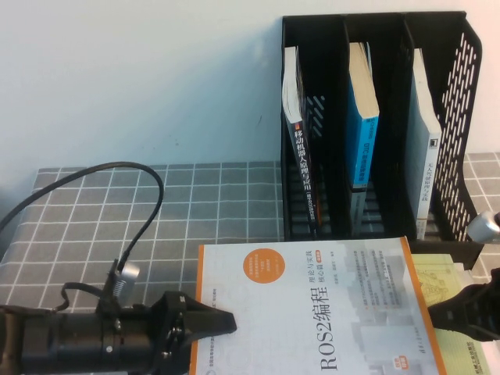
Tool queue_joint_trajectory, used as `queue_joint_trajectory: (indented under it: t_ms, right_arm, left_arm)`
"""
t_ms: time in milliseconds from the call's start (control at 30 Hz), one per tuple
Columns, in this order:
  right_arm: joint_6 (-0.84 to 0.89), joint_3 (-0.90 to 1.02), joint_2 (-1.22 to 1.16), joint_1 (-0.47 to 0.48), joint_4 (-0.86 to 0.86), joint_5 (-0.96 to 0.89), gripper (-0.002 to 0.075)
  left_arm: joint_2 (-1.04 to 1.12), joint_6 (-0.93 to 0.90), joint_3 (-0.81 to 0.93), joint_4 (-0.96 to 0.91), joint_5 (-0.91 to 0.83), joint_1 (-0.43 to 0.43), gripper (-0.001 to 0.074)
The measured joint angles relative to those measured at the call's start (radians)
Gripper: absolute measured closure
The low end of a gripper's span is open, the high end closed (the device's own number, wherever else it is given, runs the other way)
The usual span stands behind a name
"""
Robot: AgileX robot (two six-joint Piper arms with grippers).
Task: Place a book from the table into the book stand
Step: Push book with right arm, then pick up the book with your left arm
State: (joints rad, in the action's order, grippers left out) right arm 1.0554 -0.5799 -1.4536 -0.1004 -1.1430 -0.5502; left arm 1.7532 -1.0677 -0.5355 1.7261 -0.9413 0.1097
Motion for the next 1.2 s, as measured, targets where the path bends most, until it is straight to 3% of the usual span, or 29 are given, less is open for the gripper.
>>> queue_joint_trajectory:
  t_ms: [267, 533, 1033, 1133, 1200]
  right_arm:
    - [0.003, -0.003, -0.004, 0.000, 0.000, 0.000, 0.0729]
    - [0.011, -0.004, -0.005, 0.000, -0.002, 0.000, 0.0729]
    - [0.072, -0.004, -0.005, 0.000, -0.035, -0.004, 0.0729]
    - [0.087, -0.002, 0.020, 0.000, -0.041, -0.004, 0.0729]
    - [0.091, 0.000, 0.060, 0.009, -0.046, -0.004, 0.0729]
  left_arm:
    - [0.130, -0.051, -0.066, -0.009, -0.178, -0.001, 0.0242]
    - [0.136, -0.011, -0.073, -0.009, -0.199, -0.096, 0.0412]
    - [0.136, 0.012, -0.073, -0.007, -0.201, -0.052, 0.0404]
    - [0.136, 0.010, -0.073, -0.010, -0.215, -0.061, 0.0500]
    - [0.129, -0.002, -0.073, -0.009, -0.230, -0.065, 0.0608]
